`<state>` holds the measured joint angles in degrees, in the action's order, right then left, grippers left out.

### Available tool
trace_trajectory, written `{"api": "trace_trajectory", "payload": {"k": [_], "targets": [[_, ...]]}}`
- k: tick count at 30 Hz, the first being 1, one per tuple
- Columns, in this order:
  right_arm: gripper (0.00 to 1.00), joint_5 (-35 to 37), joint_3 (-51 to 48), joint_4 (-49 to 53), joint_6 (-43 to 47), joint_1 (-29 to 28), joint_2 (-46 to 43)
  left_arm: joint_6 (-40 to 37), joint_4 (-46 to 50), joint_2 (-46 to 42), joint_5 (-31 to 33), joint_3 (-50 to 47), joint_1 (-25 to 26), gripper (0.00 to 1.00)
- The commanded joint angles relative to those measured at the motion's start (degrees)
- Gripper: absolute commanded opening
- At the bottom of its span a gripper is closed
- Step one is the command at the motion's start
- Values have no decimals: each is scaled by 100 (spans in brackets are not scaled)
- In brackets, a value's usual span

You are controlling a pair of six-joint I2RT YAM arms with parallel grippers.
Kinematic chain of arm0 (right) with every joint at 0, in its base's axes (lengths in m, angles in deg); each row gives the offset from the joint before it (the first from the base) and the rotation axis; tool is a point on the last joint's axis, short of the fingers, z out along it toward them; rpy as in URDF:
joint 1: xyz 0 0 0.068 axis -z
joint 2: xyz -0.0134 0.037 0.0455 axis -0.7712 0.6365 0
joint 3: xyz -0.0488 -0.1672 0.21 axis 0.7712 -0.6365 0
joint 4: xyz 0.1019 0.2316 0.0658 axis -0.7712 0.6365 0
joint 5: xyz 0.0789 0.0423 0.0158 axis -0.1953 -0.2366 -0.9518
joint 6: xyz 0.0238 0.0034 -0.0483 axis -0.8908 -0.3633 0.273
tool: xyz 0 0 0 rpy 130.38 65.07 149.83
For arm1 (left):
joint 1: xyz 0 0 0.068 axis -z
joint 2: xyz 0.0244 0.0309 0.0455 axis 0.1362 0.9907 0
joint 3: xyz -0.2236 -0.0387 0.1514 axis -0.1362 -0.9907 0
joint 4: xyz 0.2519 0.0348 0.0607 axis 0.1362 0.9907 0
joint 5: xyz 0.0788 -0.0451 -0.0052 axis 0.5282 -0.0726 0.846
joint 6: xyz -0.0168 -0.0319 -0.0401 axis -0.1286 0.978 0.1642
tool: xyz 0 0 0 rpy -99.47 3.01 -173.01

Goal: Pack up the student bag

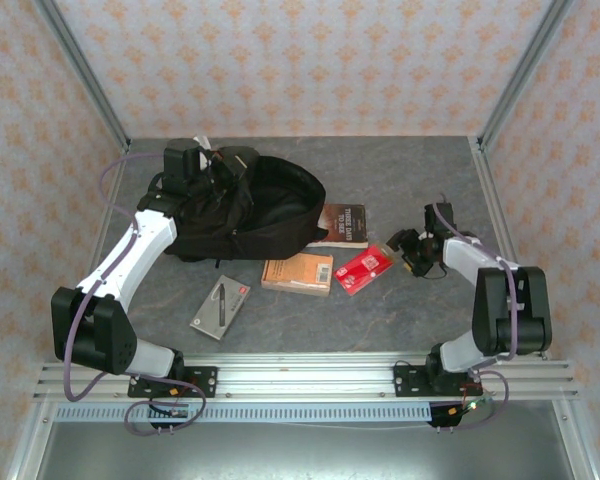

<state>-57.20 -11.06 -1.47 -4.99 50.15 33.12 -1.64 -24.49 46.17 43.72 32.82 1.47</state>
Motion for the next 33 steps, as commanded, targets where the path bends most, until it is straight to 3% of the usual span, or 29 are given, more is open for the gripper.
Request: {"api": "trace_trajectory", "payload": {"k": [1, 14, 26, 33], "targets": [[64, -313, 127, -274, 267, 32, 142, -34, -175, -110, -128, 164, 28, 0], [57, -874, -21, -995, 46, 32, 401, 3, -227, -119, -146, 150, 28, 0], [46, -1571, -536, -2179, -759, -42, 344, 4, -243, -101, -144, 123, 28, 0], [32, -1479, -626, -2443, -859, -359, 566, 13, -261, -83, -144, 121, 28, 0]]}}
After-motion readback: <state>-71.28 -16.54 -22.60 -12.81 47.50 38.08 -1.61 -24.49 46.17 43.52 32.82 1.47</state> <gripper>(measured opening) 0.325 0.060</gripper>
